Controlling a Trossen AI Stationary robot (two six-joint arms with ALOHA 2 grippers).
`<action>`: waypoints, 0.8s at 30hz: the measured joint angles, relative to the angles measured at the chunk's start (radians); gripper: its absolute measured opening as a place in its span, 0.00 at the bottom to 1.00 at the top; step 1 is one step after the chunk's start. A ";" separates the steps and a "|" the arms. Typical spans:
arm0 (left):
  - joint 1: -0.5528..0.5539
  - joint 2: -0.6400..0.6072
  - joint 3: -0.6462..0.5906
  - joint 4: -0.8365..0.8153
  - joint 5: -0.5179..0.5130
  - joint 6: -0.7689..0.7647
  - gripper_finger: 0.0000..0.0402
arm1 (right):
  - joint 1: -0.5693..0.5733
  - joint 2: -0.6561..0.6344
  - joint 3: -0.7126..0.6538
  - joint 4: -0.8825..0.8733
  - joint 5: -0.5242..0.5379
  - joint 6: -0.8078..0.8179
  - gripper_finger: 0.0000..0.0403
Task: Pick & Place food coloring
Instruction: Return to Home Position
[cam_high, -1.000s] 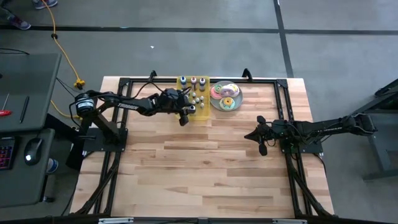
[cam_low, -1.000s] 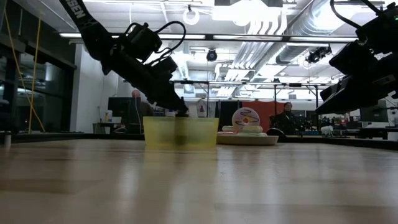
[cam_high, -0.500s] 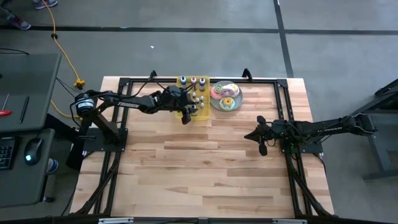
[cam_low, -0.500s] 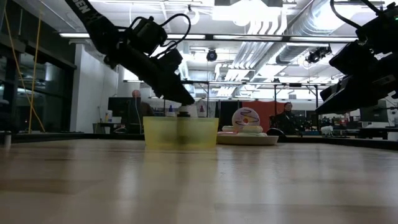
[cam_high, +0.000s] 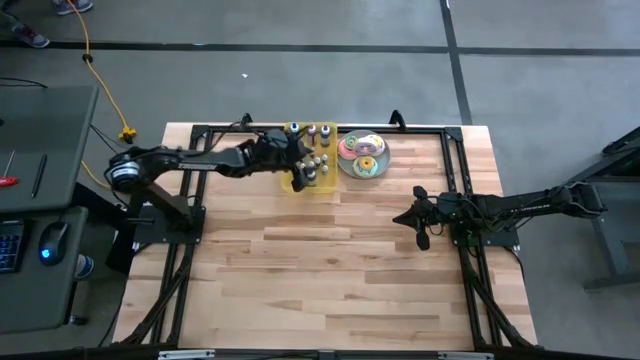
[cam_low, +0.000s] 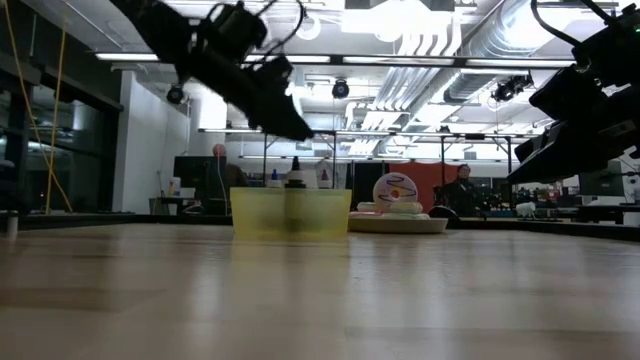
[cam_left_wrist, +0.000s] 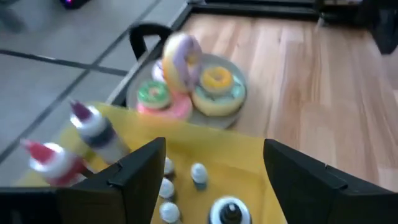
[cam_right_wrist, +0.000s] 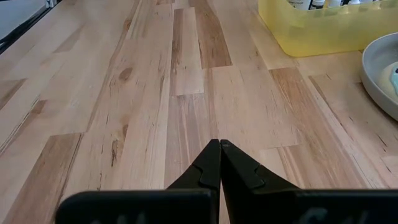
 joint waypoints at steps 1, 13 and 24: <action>0.000 -0.017 0.023 -0.037 -0.010 0.007 0.66 | 0.000 0.000 0.000 0.000 0.000 0.000 0.00; -0.084 -0.223 0.340 -0.576 0.143 0.005 0.66 | 0.000 0.000 0.000 0.000 0.000 0.000 0.00; -0.325 -0.541 0.153 -0.658 0.103 -0.180 0.66 | 0.000 0.000 0.000 0.000 0.000 0.000 0.00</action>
